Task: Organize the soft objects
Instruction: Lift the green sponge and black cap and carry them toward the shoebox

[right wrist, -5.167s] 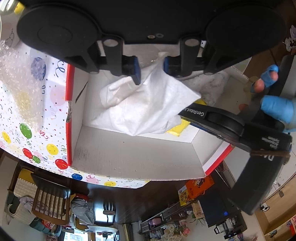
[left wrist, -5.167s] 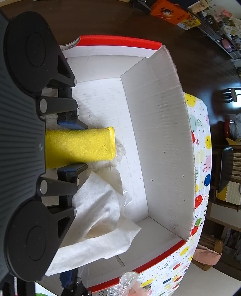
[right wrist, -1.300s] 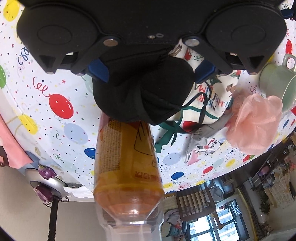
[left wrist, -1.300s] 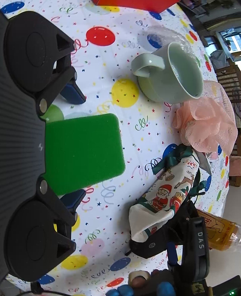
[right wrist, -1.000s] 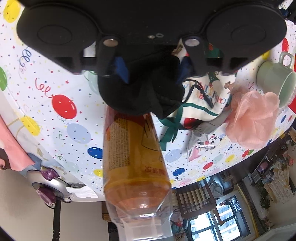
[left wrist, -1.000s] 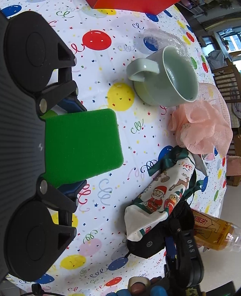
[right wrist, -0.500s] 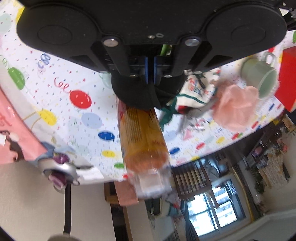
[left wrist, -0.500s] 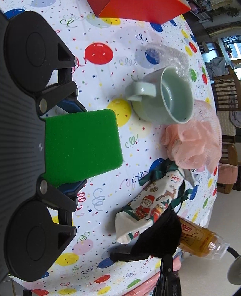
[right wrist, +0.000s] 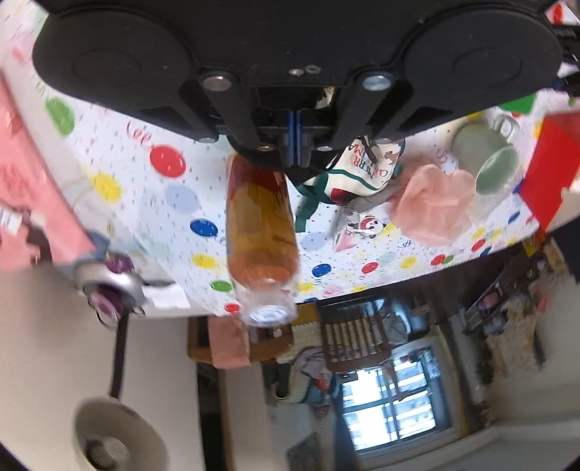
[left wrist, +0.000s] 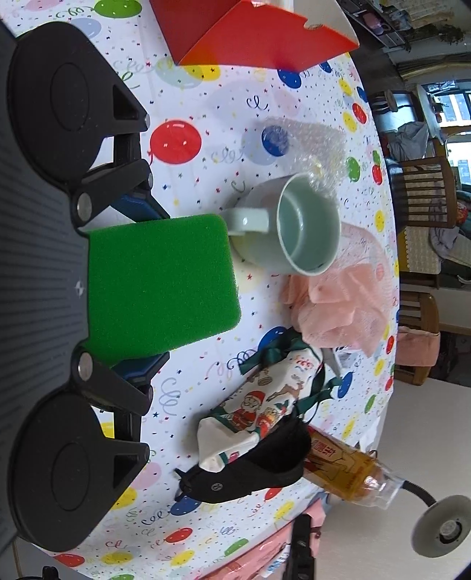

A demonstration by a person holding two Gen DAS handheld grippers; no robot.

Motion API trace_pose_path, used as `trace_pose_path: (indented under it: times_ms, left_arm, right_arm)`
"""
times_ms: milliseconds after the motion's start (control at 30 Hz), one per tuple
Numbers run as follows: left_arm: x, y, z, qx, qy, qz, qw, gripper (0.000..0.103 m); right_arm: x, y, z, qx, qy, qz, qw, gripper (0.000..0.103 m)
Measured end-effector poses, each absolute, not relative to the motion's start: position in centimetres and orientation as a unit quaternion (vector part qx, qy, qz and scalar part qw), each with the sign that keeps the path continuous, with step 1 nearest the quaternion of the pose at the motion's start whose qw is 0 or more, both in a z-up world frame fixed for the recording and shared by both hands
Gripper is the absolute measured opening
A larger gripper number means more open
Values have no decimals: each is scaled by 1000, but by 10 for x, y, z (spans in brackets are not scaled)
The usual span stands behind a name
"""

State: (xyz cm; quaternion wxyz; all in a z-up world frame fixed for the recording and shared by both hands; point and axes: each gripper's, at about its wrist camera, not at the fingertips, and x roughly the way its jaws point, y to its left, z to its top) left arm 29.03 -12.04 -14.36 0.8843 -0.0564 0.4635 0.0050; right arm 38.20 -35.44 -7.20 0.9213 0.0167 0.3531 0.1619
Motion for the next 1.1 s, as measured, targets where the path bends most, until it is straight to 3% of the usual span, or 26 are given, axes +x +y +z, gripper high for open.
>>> trace_pose_path:
  times_ms: [100, 167, 233, 300, 367, 433, 533, 700, 867, 933, 1100]
  left_arm:
    - [289, -115, -140, -61, 461, 10, 885, 73]
    - [287, -112, -139, -63, 461, 13, 885, 73]
    - [284, -109, -138, -64, 462, 16, 884, 73]
    - [281, -105, -138, -65, 464, 19, 883, 73]
    - [279, -101, -139, -67, 467, 24, 881, 73]
    - [277, -97, -140, -68, 470, 29, 879, 73]
    - [274, -90, -141, -69, 474, 37, 877, 73]
    - [269, -82, -142, -71, 478, 48, 874, 73]
    - [267, -76, -143, -75, 480, 54, 872, 73]
    - [268, -75, -143, -76, 480, 53, 873, 73]
    - [270, -77, -141, -73, 478, 48, 874, 73]
  right_arm:
    - [392, -351, -79, 22, 377, 163, 911, 6]
    - [401, -351, -87, 36, 389, 159, 907, 18]
    - [405, -352, -93, 42, 387, 148, 909, 50]
    - [407, -353, -97, 43, 381, 144, 912, 68]
    - [412, -353, -102, 40, 390, 145, 909, 74]
    - [420, -351, -110, 39, 405, 146, 902, 87]
    - [432, -345, -124, 30, 416, 140, 898, 93]
    - [447, -343, -148, 30, 433, 113, 894, 92]
    - [453, -351, -158, 43, 443, 104, 890, 74]
    - [452, -353, -158, 42, 442, 103, 890, 55]
    - [448, -360, -153, 36, 437, 89, 894, 28]
